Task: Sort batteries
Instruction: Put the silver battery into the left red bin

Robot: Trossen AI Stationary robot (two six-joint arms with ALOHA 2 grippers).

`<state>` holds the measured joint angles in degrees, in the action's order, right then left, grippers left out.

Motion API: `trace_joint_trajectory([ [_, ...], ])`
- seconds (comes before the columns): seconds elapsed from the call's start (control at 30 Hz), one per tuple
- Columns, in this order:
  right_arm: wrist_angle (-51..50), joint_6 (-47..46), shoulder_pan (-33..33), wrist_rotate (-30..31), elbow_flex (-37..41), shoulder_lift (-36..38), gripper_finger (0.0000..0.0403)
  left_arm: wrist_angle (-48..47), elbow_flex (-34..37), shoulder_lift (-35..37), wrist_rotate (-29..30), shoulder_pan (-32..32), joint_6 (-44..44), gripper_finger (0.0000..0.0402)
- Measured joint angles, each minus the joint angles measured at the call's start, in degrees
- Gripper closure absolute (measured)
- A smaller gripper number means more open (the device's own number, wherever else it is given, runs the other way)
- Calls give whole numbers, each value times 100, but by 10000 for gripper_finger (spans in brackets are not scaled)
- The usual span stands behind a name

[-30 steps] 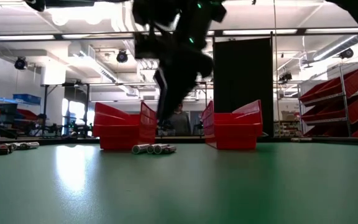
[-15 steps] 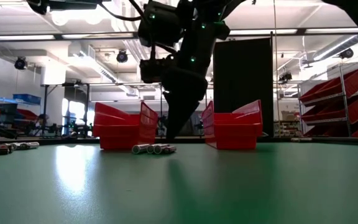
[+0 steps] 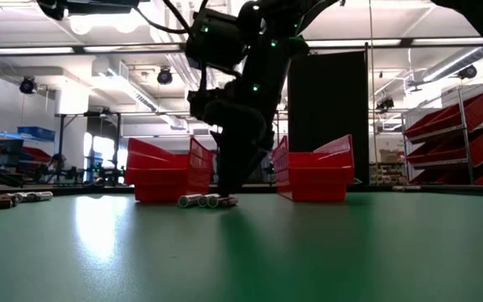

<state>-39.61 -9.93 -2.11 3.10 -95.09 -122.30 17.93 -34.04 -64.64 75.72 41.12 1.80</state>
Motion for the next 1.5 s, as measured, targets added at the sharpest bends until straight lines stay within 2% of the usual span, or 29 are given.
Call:
trace_joint_trajectory([
  [0.23, 17, -15, 0, -59, 13, -131, 156, 0, 0, 0, 0, 0, 0, 203],
  [0.53, 49, -260, 2, -55, 45, -147, 136, -4, 0, 0, 2, 0, 0, 203],
  [1.07, 115, -472, 2, 1, 137, -141, 230, 2, 0, 0, 7, 2, -2, 203],
  [1.2, -407, -287, 2, -9, -157, -136, 241, 2, 0, 0, 14, 2, -2, 203],
  [1.33, -1071, -80, 11, 25, -798, -43, 258, 13, 0, 2, 35, 2, -5, 203],
  [1.5, -1274, 284, 11, 545, -1599, 30, 290, 13, 0, 2, 33, 2, -7, 203],
])
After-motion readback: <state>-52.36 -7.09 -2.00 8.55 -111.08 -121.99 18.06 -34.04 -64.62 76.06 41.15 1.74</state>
